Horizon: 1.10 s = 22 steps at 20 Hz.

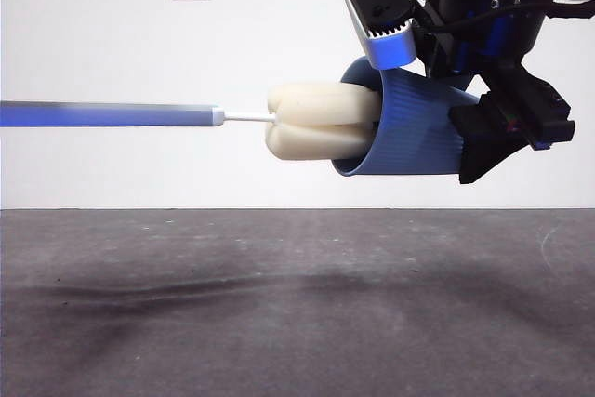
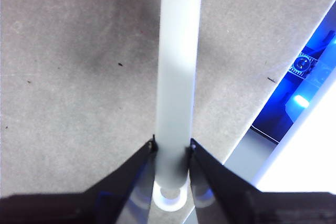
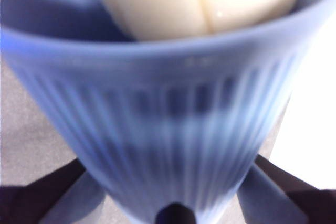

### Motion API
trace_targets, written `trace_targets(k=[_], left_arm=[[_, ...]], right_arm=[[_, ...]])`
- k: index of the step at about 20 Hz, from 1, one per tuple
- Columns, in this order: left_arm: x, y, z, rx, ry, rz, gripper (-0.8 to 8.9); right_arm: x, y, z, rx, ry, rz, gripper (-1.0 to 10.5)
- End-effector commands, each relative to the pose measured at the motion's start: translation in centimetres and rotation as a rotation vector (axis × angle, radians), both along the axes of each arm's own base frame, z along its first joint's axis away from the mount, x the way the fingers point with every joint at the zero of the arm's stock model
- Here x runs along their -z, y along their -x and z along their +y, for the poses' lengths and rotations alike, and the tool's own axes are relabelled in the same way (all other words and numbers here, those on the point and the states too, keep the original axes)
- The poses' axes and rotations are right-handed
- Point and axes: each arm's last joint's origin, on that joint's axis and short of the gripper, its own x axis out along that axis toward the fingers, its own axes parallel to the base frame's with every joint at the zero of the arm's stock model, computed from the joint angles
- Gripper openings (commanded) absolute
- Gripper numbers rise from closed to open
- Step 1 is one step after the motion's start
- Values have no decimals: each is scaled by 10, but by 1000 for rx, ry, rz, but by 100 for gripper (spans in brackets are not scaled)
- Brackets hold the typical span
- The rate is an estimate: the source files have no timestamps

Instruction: Pick up the cup brush,pick up the cup,insert the brush into the cup,clean the cup,put the cup brush back,put the cup back to the fixed position on the table

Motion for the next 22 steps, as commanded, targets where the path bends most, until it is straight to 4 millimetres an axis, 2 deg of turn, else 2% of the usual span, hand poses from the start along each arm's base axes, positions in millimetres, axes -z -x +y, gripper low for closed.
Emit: trace_targets(k=[1, 4, 9, 13, 16, 22], left_arm=[[2, -3, -3, -14, 54, 12, -9], [4, -10, -12, 16, 114, 10, -8], [27, -29, -45, 51, 146, 37, -9], [32, -28, -66, 67, 235, 29, -8], [33, -24, -66, 51, 214, 40, -8], [32, -18, -48, -47, 28, 1, -8]], right_arm=[[1, -1, 2, 0, -8, 2, -13], [1, 0, 2, -1, -9, 3, -13], [1, 4, 6, -22, -14, 5, -13], [1, 7, 9, -17, -36, 7, -13], [1, 8, 9, -17, -29, 12, -13], [4, 10, 5, 20, -24, 39, -13]])
